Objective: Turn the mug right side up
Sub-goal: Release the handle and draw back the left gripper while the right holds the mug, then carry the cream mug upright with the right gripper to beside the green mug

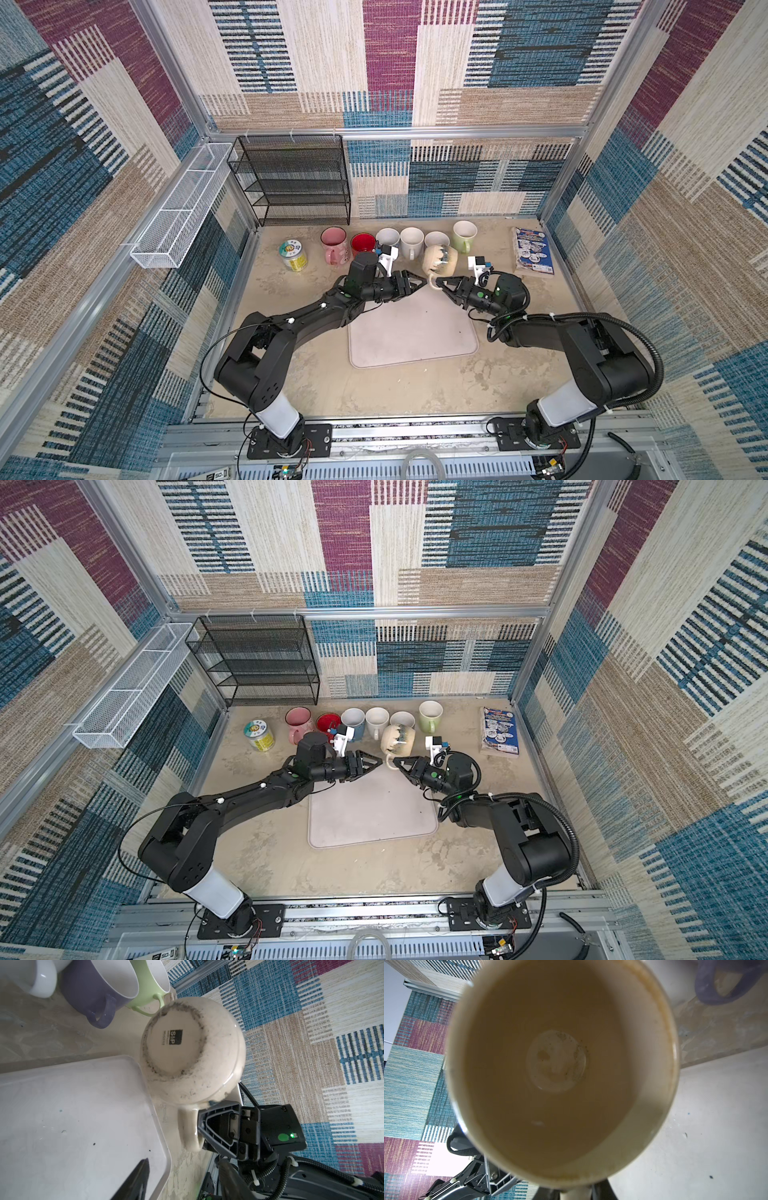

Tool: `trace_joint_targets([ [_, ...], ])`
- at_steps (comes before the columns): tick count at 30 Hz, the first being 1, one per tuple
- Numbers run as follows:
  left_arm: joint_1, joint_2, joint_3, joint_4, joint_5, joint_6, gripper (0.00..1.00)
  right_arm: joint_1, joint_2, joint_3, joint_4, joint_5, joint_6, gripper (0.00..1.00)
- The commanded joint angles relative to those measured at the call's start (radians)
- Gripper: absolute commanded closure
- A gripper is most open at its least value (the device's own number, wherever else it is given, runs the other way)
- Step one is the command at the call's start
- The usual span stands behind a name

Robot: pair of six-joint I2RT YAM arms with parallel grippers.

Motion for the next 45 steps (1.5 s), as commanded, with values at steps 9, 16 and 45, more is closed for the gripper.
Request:
trace_joint_targets([
  [9, 0.002, -0.153, -0.019, -0.407, -0.186, 0.227, 0.22, -0.074, -0.112, 0.106, -0.437, 0.048, -0.329, 1.00],
  [16, 0.002, -0.259, -0.025, -0.602, -0.299, 0.297, 0.17, -0.130, -0.132, 0.169, -0.663, 0.099, -0.468, 1.00],
  [45, 0.002, -0.376, -0.007, -0.894, -0.434, 0.336, 0.00, -0.212, 0.099, 0.581, -1.113, 0.500, -0.743, 1.00],
])
